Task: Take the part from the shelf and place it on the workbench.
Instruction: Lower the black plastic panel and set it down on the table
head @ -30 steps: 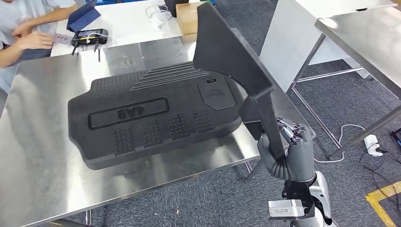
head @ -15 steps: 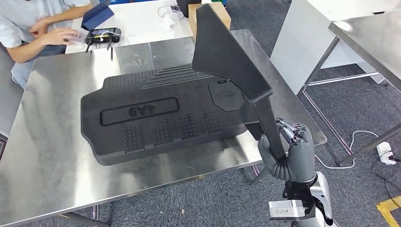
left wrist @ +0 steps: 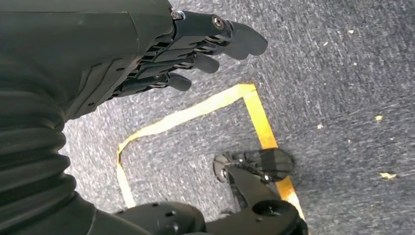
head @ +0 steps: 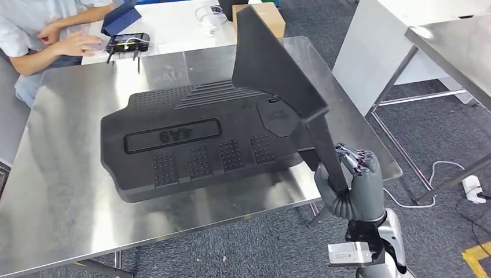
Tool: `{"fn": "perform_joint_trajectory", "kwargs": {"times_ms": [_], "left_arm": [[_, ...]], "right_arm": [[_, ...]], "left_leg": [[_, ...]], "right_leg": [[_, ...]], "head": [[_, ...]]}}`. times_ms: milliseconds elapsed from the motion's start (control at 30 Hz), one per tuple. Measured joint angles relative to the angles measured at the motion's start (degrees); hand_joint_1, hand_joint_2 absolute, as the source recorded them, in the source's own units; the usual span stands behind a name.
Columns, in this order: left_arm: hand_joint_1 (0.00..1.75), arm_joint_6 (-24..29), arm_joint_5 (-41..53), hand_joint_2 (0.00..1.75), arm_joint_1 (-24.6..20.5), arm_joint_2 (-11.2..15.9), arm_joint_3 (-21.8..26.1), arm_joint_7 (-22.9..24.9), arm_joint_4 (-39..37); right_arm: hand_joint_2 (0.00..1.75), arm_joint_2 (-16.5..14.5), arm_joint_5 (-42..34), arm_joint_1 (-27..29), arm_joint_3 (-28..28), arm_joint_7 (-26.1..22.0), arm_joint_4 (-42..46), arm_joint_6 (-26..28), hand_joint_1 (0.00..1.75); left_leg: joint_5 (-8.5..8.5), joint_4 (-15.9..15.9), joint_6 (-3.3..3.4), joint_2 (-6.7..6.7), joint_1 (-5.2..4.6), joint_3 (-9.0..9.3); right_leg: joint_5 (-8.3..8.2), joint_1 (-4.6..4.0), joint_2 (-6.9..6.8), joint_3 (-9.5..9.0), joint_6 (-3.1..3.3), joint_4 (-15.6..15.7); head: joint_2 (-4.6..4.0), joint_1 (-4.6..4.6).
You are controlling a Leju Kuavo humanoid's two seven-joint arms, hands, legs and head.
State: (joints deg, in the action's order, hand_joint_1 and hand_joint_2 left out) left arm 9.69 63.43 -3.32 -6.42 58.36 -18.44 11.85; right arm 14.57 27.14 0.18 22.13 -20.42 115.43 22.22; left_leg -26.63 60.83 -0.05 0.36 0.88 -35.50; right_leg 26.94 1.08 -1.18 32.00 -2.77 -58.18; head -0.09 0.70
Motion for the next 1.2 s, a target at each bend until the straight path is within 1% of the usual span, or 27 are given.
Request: {"fn": "perform_joint_trajectory", "kwargs": {"times_ms": [67, 100, 133, 200, 233, 267, 300, 333, 367, 433, 467, 533, 600, 633, 667, 733, 767, 800, 833, 867, 900, 933, 967, 1033, 1067, 1133, 1200], "left_arm": [[0.00, 0.0, 0.0, 1.75, 0.0, 0.0, 0.0, -0.1, 0.0], [0.00, 0.0, 0.0, 1.75, 0.0, 0.0, 0.0, -0.1, 0.0], [0.00, 0.0, 0.0, 1.75, 0.0, 0.0, 0.0, -0.2, 0.0], [0.00, 0.0, 0.0, 1.75, 0.0, 0.1, 0.0, -0.3, 0.0], [0.00, 0.0, 0.0, 1.75, 0.0, 0.1, 0.0, -0.3, 0.0], [0.00, 0.0, 0.0, 1.75, 0.0, 0.1, 0.0, -0.3, 0.0], [0.00, 0.0, 0.0, 1.75, 0.0, 0.1, 0.0, -0.3, 0.0], [0.00, 0.0, 0.0, 1.75, 0.0, 0.0, 0.0, -0.3, 0.0], [0.00, 0.0, 0.0, 1.75, 0.0, 0.0, 0.0, -0.2, 0.0], [0.00, 0.0, 0.0, 1.75, 0.0, 0.0, 0.0, -0.2, 0.0], [0.00, 0.0, 0.0, 1.75, 0.0, 0.0, 0.0, -0.2, 0.0], [0.00, 0.0, 0.0, 1.75, 0.0, 0.0, 0.1, -0.3, 0.0], [0.00, 0.0, 0.0, 1.75, 0.0, 0.0, 0.1, -0.4, 0.0], [0.00, 0.0, 0.0, 1.75, 0.0, 0.0, 0.2, -0.5, 0.0], [0.00, 0.0, 0.0, 1.75, 0.0, 0.0, 0.2, -0.5, 0.0], [0.00, -0.1, 0.0, 1.75, 0.0, 0.0, 0.2, -0.6, 0.0], [0.00, -0.1, 0.1, 1.75, 0.1, 0.0, 0.2, -0.6, 0.0], [0.00, -0.1, 0.1, 1.75, 0.1, 0.0, 0.2, -0.6, 0.0], [0.00, -0.1, 0.1, 1.75, 0.1, 0.1, 0.2, -0.6, 0.0], [0.00, -0.1, 0.0, 1.75, 0.1, 0.1, 0.3, -0.6, 0.0], [0.00, -0.1, 0.0, 1.75, 0.1, 0.1, 0.3, -0.7, 0.0], [0.00, -0.1, 0.0, 1.75, 0.0, 0.1, 0.3, -0.7, 0.0], [0.00, -0.1, 0.0, 1.75, 0.0, 0.1, 0.3, -0.8, 0.0], [0.00, -0.2, 0.0, 1.75, 0.0, 0.0, 0.3, -0.9, 0.0], [0.00, -0.3, 0.0, 1.75, 0.0, 0.0, 0.3, -1.0, 0.0], [0.00, -0.7, 0.0, 1.75, 0.0, 0.0, 0.3, -1.1, 0.0], [0.00, -1.4, 0.0, 1.75, 0.0, 0.0, 0.3, -1.3, 0.0]], "right_arm": [[1.75, 0.0, 0.1, 0.0, 0.0, 0.0, 0.0, 0.0, 1.75], [1.75, 0.0, 0.1, -0.1, 0.0, 0.0, 0.0, 0.0, 1.75], [1.75, 0.1, 0.1, -0.2, 0.0, 0.0, 0.0, 0.0, 1.75], [1.75, 0.1, 0.1, -0.2, 0.0, 0.0, 0.0, 0.0, 1.75], [1.75, 0.1, 0.1, -0.2, 0.0, 0.0, 0.0, 0.0, 1.75], [1.75, 0.1, 0.1, -0.2, 0.0, 0.1, -0.1, 0.0, 1.75], [1.75, 0.2, 0.1, -0.3, 0.0, 0.1, -0.1, -0.2, 1.75], [1.75, 0.2, 0.0, -0.4, 0.0, 0.2, -0.1, -0.3, 1.75], [1.75, 0.2, 0.0, -0.7, 0.0, 0.4, -0.2, -0.5, 1.75], [1.75, 0.1, -0.1, -1.5, 0.1, 0.7, -0.2, -0.8, 1.75], [1.75, 0.1, -0.1, -1.9, 0.1, 0.8, -0.2, -0.9, 1.75], [1.75, 0.1, -0.1, -2.3, 0.1, 0.9, -0.3, -1.0, 1.75], [1.75, 0.1, -0.1, -2.4, 0.2, 0.9, -0.3, -1.0, 1.75], [1.75, 0.1, -0.1, -2.5, 0.3, 0.9, -0.3, -1.0, 1.75], [1.75, 0.1, -0.1, -2.5, 0.3, 0.9, -0.3, -1.0, 1.75], [1.75, 0.1, -0.1, -2.6, 0.3, 0.9, -0.4, -1.0, 1.75], [1.75, 0.1, -0.1, -2.5, 0.3, 0.9, -0.5, -1.0, 1.75], [1.75, 0.1, -0.1, -2.6, 0.4, 0.9, -0.5, -1.0, 1.75], [1.75, 0.1, -0.1, -2.6, 0.4, 0.9, -0.6, -1.0, 1.75], [1.75, 0.0, -0.1, -2.6, 0.5, 0.9, -0.6, -1.0, 1.75], [1.75, 0.0, -0.1, -2.6, 0.5, 0.9, -0.6, -1.0, 1.75], [1.75, 0.0, -0.1, -2.6, 0.6, 0.9, -0.6, -1.0, 1.75], [1.75, 0.0, -0.1, -2.6, 0.6, 0.9, -0.6, -1.0, 1.75], [1.75, 0.0, -0.1, -2.6, 0.8, 0.9, -0.7, -1.0, 1.75], [1.75, 0.0, -0.2, -2.6, 0.8, 0.9, -0.6, -1.0, 1.75], [1.75, 0.1, -0.4, -2.6, 0.9, 0.9, -0.6, -1.0, 1.75], [1.75, 0.1, -0.7, -2.7, 0.9, 0.9, -0.6, -0.9, 1.75]], "left_leg": [[0.24, -0.2, 0.87, -0.42, -0.07, -0.16], [0.39, -0.3, 1.29, -0.63, -0.01, -0.17], [0.53, -0.4, 1.65, -0.81, 0.08, -0.19], [0.61, -0.4, 2.10, -1.20, 0.09, -0.32], [0.62, -0.4, 2.18, -1.40, 0.05, -0.37], [0.62, -0.4, 2.21, -1.66, 0.02, -0.40], [0.63, -0.4, 2.22, -1.95, 0.00, -0.39], [0.65, -0.4, 2.21, -2.24, 0.00, -0.36], [0.67, -0.4, 2.16, -2.53, 0.00, -0.32], [0.76, -0.4, 1.89, -2.95, -0.20, -0.31], [0.85, -0.4, 1.65, -3.08, -0.28, -0.36], [1.13, -0.7, 1.01, -3.26, -0.28, -0.41], [0.62, 0.0, 0.38, -2.68, -0.21, -0.73], [-0.51, 1.6, 0.16, -2.17, -0.22, -1.43], [-2.23, 4.5, 0.00, -1.60, -0.18, -2.71], [-5.75, 12.1, -0.30, -1.08, -0.13, -6.17], [-6.44, 14.6, -0.44, -0.96, -0.09, -7.41], [-6.06, 15.2, -0.56, -0.83, -0.04, -7.67], [-4.62, 13.4, -0.64, -0.63, 0.04, -6.74], [-2.58, 9.7, -0.73, -0.28, 0.17, -4.86], [-1.12, 5.8, -0.83, 0.22, 0.19, -2.81], [-0.09, 2.6, -0.73, 0.48, 0.21, -1.21], [0.27, 0.8, -0.54, 0.63, 0.14, -0.38], [0.30, 0.1, 0.21, 0.23, -0.05, -0.36], [0.45, -0.1, 0.47, 0.10, -0.11, -0.41], [0.71, -0.4, 0.78, -0.18, -0.12, -0.40], [0.73, -0.5, 0.86, -0.39, -0.19, -0.43]], "right_leg": [[0.13, 0.06, -0.19, 0.10, -0.42, 0.0], [0.77, 0.09, -0.10, 0.65, -0.49, -1.0], [1.91, 0.11, 0.10, 1.74, -0.41, -3.2], [5.10, 0.16, 0.61, 5.38, 0.03, -10.6], [6.28, 0.15, 0.74, 7.16, 0.11, -14.2], [6.70, 0.15, 0.82, 8.23, -0.04, -16.2], [6.18, 0.15, 0.87, 8.21, -0.37, -16.0], [4.87, 0.16, 0.93, 7.01, -0.79, -13.4], [3.16, 0.16, 1.15, 4.94, -1.15, -9.1], [0.73, -0.05, 1.66, 1.45, -1.21, -2.1], [0.22, -0.21, 1.82, 0.63, -0.99, -0.4], [-0.12, -0.40, 1.62, 0.42, -0.36, 0.0], [-0.53, 0.05, 1.22, 0.28, 0.43, 0.4], [-0.66, 0.32, 0.97, 0.16, 0.83, 0.6], [-0.69, 0.46, 0.71, 0.05, 1.11, 0.7], [-0.60, 0.33, 0.26, -0.03, 1.34, 0.7], [-0.57, 0.29, 0.04, -0.07, 1.35, 0.7], [-0.55, 0.30, -0.14, -0.13, 1.34, 0.6], [-0.51, 0.36, -0.30, -0.23, 1.32, 0.6], [-0.39, 0.44, -0.46, -0.35, 1.20, 0.5], [-0.19, 0.35, -0.60, -0.40, 0.96, 0.3], [0.03, 0.21, -0.73, -0.36, 0.68, 0.0], [0.20, 0.02, -0.86, -0.27, 0.36, -0.1], [0.20, -0.22, -1.12, -0.14, -0.12, 0.0], [0.11, -0.24, -1.21, -0.07, -0.17, 0.3], [0.00, -0.31, -1.37, -0.03, -0.04, 0.8], [-0.10, -0.29, -1.43, -0.06, 0.27, 1.1]], "head": [[0.00, -0.07], [0.00, -0.11], [0.00, -0.19], [0.00, -0.30], [0.00, -0.32], [0.00, -0.31], [0.00, -0.33], [0.00, -0.33], [0.00, -0.35], [0.00, -0.33], [0.00, -0.32], [0.00, -0.31], [0.01, -0.26], [0.01, -0.22], [0.01, -0.20], [0.00, -0.21], [0.00, -0.23], [0.00, -0.20], [0.00, -0.20], [0.00, -0.19], [0.00, -0.17], [0.00, -0.15], [0.00, -0.16], [0.00, -0.16], [0.00, -0.19], [0.00, -0.23], [0.00, -0.29]]}}
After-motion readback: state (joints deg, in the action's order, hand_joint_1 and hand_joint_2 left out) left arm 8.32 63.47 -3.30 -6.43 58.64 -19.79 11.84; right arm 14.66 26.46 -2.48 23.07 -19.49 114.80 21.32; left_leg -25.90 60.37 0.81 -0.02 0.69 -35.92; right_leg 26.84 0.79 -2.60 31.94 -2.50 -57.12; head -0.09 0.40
